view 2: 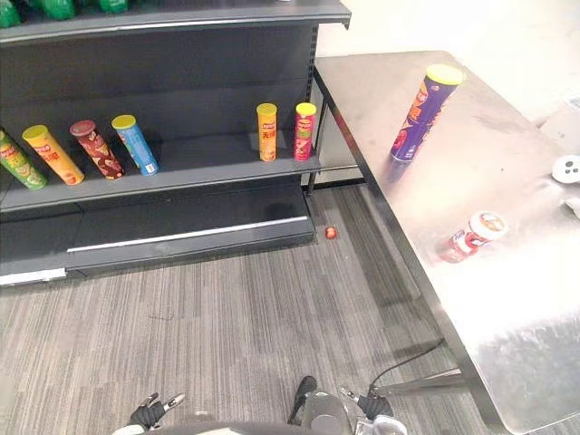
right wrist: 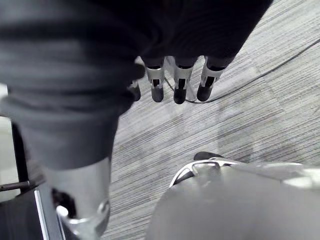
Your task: Put the gum and the chips on the shelf.
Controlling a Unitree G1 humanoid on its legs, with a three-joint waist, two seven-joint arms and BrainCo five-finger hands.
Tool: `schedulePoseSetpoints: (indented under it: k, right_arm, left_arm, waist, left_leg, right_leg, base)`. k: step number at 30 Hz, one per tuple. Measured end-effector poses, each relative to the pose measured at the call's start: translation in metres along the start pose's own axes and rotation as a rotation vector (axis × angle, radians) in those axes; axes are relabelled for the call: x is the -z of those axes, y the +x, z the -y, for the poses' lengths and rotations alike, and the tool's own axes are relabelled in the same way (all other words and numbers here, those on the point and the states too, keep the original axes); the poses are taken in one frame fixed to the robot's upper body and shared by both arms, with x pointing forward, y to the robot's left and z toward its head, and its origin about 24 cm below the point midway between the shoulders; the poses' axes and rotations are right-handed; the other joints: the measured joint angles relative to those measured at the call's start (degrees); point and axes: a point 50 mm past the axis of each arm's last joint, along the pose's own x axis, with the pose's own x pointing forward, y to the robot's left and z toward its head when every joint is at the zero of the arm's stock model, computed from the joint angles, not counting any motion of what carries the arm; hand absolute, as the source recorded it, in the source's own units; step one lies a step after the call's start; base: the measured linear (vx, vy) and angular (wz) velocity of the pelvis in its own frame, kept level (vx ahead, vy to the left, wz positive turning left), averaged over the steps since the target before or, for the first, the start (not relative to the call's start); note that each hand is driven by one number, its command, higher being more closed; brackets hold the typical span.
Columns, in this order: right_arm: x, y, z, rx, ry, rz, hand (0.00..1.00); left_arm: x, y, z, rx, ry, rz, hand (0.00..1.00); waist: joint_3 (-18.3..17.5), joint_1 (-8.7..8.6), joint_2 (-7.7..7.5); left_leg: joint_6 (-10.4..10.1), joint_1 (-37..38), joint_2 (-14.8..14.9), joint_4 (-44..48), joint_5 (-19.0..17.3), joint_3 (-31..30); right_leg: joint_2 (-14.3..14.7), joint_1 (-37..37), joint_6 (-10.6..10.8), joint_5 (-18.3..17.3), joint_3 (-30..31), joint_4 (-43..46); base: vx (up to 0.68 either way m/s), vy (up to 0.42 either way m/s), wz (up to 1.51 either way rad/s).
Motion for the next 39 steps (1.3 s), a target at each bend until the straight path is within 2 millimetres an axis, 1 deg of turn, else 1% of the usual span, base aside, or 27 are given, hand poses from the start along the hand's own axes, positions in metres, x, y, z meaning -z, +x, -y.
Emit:
schedulePoseSetpoints:
  k: [1,2,3,4,5,6,7,9,13,14,15,16,17,18,19,21,24,26,27,28,29,30,32,33,34,36,39]
  right_arm:
    - [0.002,0.000,0.003,0.007,-0.002,-0.007,0.00]
    - [0.010,-0.003,0.007,0.018,-0.003,-0.027,0.00]
    - [0.016,-0.004,0.005,0.016,0.006,-0.042,0.00]
    - [0.017,-0.005,0.004,0.013,0.014,-0.046,0.00]
    - [0.021,-0.006,0.006,0.026,0.040,-0.054,0.00]
    - [0.027,-0.008,0.008,0.041,0.075,-0.073,0.00]
    - [0.029,-0.008,0.009,0.045,0.082,-0.079,0.00]
    - [0.030,-0.009,0.010,0.054,0.100,-0.083,0.00]
    - [0.025,-0.008,0.010,0.058,0.111,-0.054,0.00]
    - [0.024,-0.008,0.013,0.068,0.109,-0.047,0.00]
    - [0.028,-0.009,0.013,0.069,0.113,-0.057,0.00]
    - [0.033,-0.011,0.011,0.064,0.118,-0.070,0.00]
    - [0.046,-0.015,0.008,0.064,0.140,-0.104,0.00]
    - [0.049,-0.016,0.007,0.068,0.155,-0.115,0.00]
    - [0.056,-0.018,0.008,0.079,0.175,-0.140,0.00]
    - [0.055,-0.018,0.009,0.088,0.200,-0.136,0.00]
    - [0.048,-0.015,0.009,0.088,0.205,-0.117,0.00]
    - [0.047,-0.015,0.012,0.095,0.201,-0.113,0.00]
    - [0.045,-0.014,0.014,0.096,0.188,-0.109,0.00]
    - [0.043,-0.014,0.014,0.095,0.186,-0.104,0.00]
    - [0.041,-0.013,0.014,0.096,0.187,-0.102,0.00]
    - [0.044,-0.014,0.016,0.109,0.189,-0.110,0.00]
    - [0.045,-0.014,0.018,0.115,0.185,-0.114,0.00]
    - [0.042,-0.013,0.017,0.112,0.183,-0.107,0.00]
    - [0.042,-0.013,0.016,0.109,0.182,-0.106,0.00]
    - [0.043,-0.013,0.016,0.109,0.184,-0.111,0.00]
    - [0.045,-0.014,0.018,0.113,0.183,-0.117,0.00]
  left_arm:
    - [0.002,-0.001,0.001,0.002,-0.007,-0.007,0.00]
    - [0.007,-0.002,0.001,-0.003,-0.034,-0.023,0.00]
    - [0.010,-0.003,-0.002,-0.010,-0.046,-0.031,0.00]
    - [0.011,-0.003,-0.002,-0.013,-0.052,-0.034,0.00]
    - [0.013,-0.004,-0.006,-0.030,-0.080,-0.041,0.00]
    - [0.014,-0.004,-0.002,-0.025,-0.098,-0.042,0.00]
    - [0.015,-0.004,0.000,-0.024,-0.107,-0.043,0.00]
    - [0.018,-0.005,-0.001,-0.038,-0.123,-0.045,0.00]
    - [0.021,-0.006,0.000,-0.053,-0.142,-0.051,0.00]
    - [0.023,-0.007,0.002,-0.052,-0.154,-0.056,0.00]
    - [0.026,-0.008,-0.001,-0.060,-0.153,-0.062,0.00]
    - [0.028,-0.009,-0.005,-0.071,-0.148,-0.063,0.00]
    - [0.024,-0.008,-0.011,-0.082,-0.136,-0.051,0.00]
    - [0.023,-0.008,-0.012,-0.082,-0.130,-0.046,0.00]
    - [0.021,-0.007,-0.012,-0.071,-0.092,-0.046,0.00]
    - [0.021,-0.006,-0.011,-0.062,-0.064,-0.060,0.00]
    - [0.021,-0.005,-0.008,-0.048,-0.033,-0.073,0.00]
    - [0.022,-0.004,-0.004,-0.037,-0.019,-0.081,0.00]
    - [0.021,-0.004,-0.002,-0.031,-0.016,-0.077,0.00]
    - [0.021,-0.004,-0.003,-0.031,-0.012,-0.078,0.00]
    - [0.021,-0.004,-0.002,-0.027,-0.002,-0.078,0.00]
    - [0.017,-0.003,0.000,-0.013,0.030,-0.067,0.00]
    - [0.013,-0.002,0.001,-0.007,0.043,-0.054,0.00]
    - [0.013,-0.002,0.000,-0.008,0.039,-0.055,0.00]
    - [0.014,-0.002,0.001,-0.007,0.037,-0.058,0.00]
    - [0.015,-0.002,0.003,0.001,0.050,-0.064,0.00]
    - [0.014,-0.002,0.005,0.011,0.062,-0.060,0.00]
  waist:
    - [0.02,0.06,0.57]
    - [0.27,0.16,1.23]
    - [-0.09,0.29,0.00]
    - [-0.27,0.48,-0.14]
    - [-0.16,0.84,-0.01]
    - [-0.14,1.27,0.02]
    - [-0.12,1.36,-0.01]
    - [-0.10,1.43,-0.04]
    - [-0.26,1.41,0.59]
    - [-0.73,1.43,1.67]
    - [-1.07,1.45,1.64]
    - [-1.58,1.08,0.80]
    - [-1.79,0.72,-0.94]
    - [-1.83,0.82,-1.36]
    - [-2.22,0.36,-1.98]
    - [-2.48,-0.28,-1.93]
    - [-2.58,-0.24,-1.28]
    - [-2.37,-0.25,-0.21]
    - [-1.97,-0.09,0.40]
    - [-1.69,-0.01,0.96]
    - [-1.55,-0.52,1.03]
    - [-1.47,-0.56,1.15]
    - [-1.44,-0.31,0.90]
    - [-1.37,-0.25,0.16]
    - [-1.08,-0.26,0.35]
    - [-0.69,-0.37,0.76]
    - [-0.66,-0.41,1.60]
  left_leg:
    - [-0.68,-0.57,0.81,2.84,1.11,-0.70]
    - [-0.70,-2.02,1.94,8.25,5.94,-1.87]
    - [0.19,-3.56,2.32,11.36,10.34,-1.78]
    - [0.06,-4.69,2.53,13.34,8.37,-1.66]
    - [1.48,-6.31,2.43,14.08,0.06,-1.15]
    - [3.80,-7.02,1.75,10.84,-4.73,0.26]
    - [4.47,-7.36,1.08,8.32,-5.94,0.24]
    - [5.20,-6.47,-1.43,-7.82,-6.51,-3.10]
    - [5.19,-3.88,-3.15,-27.18,-4.79,-14.03]
    - [2.70,-3.22,-4.01,-27.49,-2.30,-15.69]
    - [2.71,-3.33,-5.02,-27.11,-2.36,-15.82]
    - [3.42,-2.74,-6.35,-26.67,-2.91,-15.25]
    - [3.96,-1.60,-8.08,-27.07,-3.75,-13.59]
    - [4.52,-1.22,-8.68,-27.08,-4.08,-12.44]
    - [5.61,-0.10,-10.51,-27.08,-4.80,-9.69]
    - [6.44,1.00,-11.42,-26.88,-5.02,-7.67]
    - [6.65,2.90,-11.93,-27.18,-5.01,-3.72]
    - [7.67,5.31,-11.41,-26.81,-4.37,0.65]
    - [8.77,5.99,-10.94,-26.35,-3.70,2.77]
    - [9.59,6.19,-10.69,-26.36,-3.23,3.63]
    - [9.73,7.36,-11.12,-27.14,-3.13,4.85]
    - [9.81,9.06,-11.71,-28.92,-3.19,7.81]
    - [9.93,10.02,-12.32,-30.02,-3.28,11.51]
    - [9.94,10.51,-12.87,-30.02,-3.28,12.49]
    - [9.93,10.93,-12.91,-30.08,-3.28,12.45]
    - [9.92,10.98,-12.88,-30.00,-3.29,12.23]
    - [9.90,10.79,-12.16,-30.08,-3.27,11.16]
  right_leg:
    - [0.73,0.68,-0.02,-0.01,0.41,-0.10]
    - [2.25,2.44,-0.10,-0.04,3.01,-0.93]
    - [2.44,3.05,-0.22,-0.10,4.39,-1.59]
    - [2.41,3.15,-0.38,-0.11,5.79,-1.77]
    - [2.46,3.14,-0.92,0.22,8.72,-1.81]
    - [2.36,3.22,-1.05,0.31,11.81,-1.82]
    - [2.22,3.31,-1.03,0.31,13.30,-1.81]
    - [1.93,3.61,-0.61,0.07,19.11,-1.85]
    - [2.31,2.12,0.95,-0.38,27.68,-1.92]
    - [2.35,2.05,2.37,0.45,30.32,-2.89]
    - [1.92,2.25,2.95,0.85,31.37,-3.72]
    - [1.12,2.05,3.66,1.30,31.54,-2.13]
    - [0.17,2.63,3.52,1.21,32.27,-1.43]
    - [-0.53,2.84,3.63,1.14,32.62,-2.14]
    - [-1.77,2.69,5.19,2.18,34.75,-3.11]
    - [-2.35,1.53,6.02,2.76,36.43,-2.70]
    - [-1.69,-1.65,5.46,5.29,39.96,-0.66]
    - [-0.54,-3.37,1.70,9.82,34.47,-0.45]
    - [-0.72,-3.60,-1.14,12.16,26.50,-1.04]
    - [-1.58,-3.89,-2.23,11.73,21.40,-0.67]
    - [-3.52,-4.52,-4.42,8.51,12.18,3.29]
    - [-5.58,-4.98,-4.16,4.15,1.34,8.81]
    - [-6.55,-4.80,-5.23,1.64,-8.62,10.86]
    - [-5.77,-4.36,-4.92,1.85,-9.28,9.06]
    - [-5.04,-3.85,-4.91,1.86,-8.30,7.65]
    - [-2.26,-2.04,-2.58,2.64,-5.28,1.15]
    - [0.56,0.22,-2.21,5.72,-4.32,-5.89]
  base:
    - [0.18,0.013,-0.63]
    - [0.16,0.005,-0.65]
    - [0.16,-0.004,-0.69]
    - [0.22,0.026,-0.67]
    - [0.24,0.049,-0.81]
    - [0.21,0.065,-0.81]
    - [0.15,0.096,-0.92]
    - [0.15,0.192,-1.14]
    - [0.12,0.331,-1.51]
    - [0.16,0.371,-1.24]
    - [0.18,0.369,-1.36]
    - [0.28,0.402,-0.94]
    - [0.24,0.308,-0.82]
    - [0.30,0.414,-0.78]
    - [0.20,0.277,-0.62]
    - [0.17,0.224,-0.68]
    - [0.16,0.160,-1.26]
    - [0.08,0.133,-1.95]
    - [0.04,0.085,-1.78]
    - [0.01,0.015,-1.46]
    - [0.01,-0.007,-1.14]
    - [0.01,-0.008,-1.02]
    - [0.03,-0.010,-1.09]
    - [0.03,-0.053,-1.09]
    - [0.01,-0.110,-0.94]
    - [0.00,-0.126,-0.67]
    - [-0.03,-0.054,-0.27]
